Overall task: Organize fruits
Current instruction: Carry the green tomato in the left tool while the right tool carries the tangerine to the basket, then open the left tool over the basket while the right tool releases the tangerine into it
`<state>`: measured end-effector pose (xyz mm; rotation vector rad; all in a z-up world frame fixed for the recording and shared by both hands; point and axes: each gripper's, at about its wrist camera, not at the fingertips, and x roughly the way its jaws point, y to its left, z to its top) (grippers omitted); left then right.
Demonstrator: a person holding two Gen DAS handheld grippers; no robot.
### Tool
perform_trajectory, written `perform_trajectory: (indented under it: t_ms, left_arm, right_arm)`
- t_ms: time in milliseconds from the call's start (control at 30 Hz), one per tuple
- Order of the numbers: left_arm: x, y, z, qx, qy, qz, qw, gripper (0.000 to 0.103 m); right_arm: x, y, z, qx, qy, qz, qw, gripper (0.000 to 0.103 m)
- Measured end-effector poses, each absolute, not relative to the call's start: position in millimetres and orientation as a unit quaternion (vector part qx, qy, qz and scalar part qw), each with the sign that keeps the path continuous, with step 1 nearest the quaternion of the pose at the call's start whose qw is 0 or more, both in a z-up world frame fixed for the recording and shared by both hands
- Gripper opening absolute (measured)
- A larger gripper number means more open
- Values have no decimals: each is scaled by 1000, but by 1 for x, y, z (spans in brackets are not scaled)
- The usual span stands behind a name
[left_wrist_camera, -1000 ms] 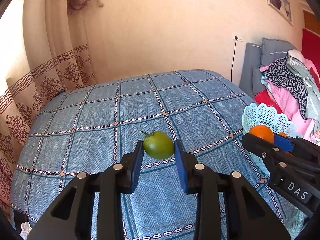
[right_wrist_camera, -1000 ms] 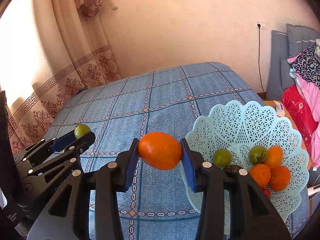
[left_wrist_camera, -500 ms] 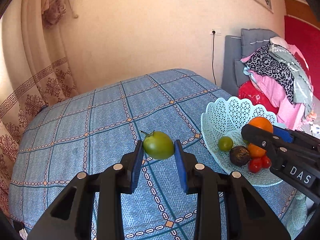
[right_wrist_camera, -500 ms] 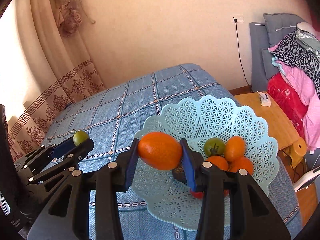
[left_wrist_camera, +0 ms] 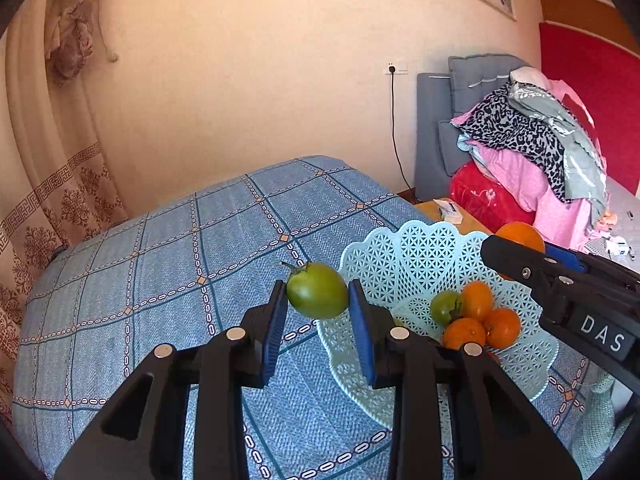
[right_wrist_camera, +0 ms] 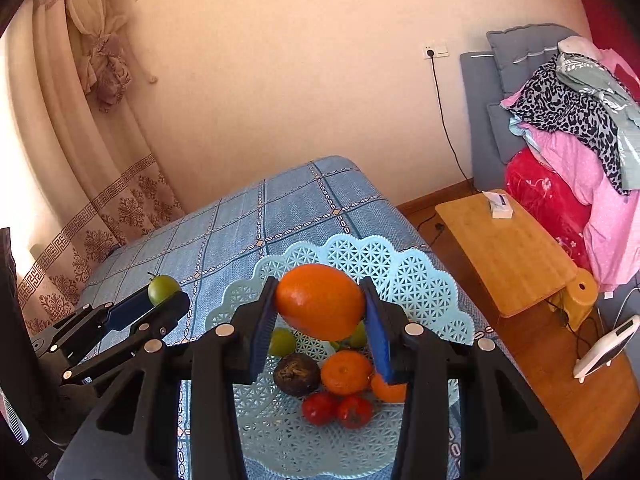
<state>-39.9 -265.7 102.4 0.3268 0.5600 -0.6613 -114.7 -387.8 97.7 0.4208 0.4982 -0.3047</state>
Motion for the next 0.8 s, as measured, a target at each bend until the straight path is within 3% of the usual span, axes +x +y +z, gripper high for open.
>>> perform_trajectory:
  t_ms: [800]
  left_arm:
    - [-11,-311,62,158,356,-380,839,32]
  right_arm:
    - [-90,-428,57,240,292,-184,908,42]
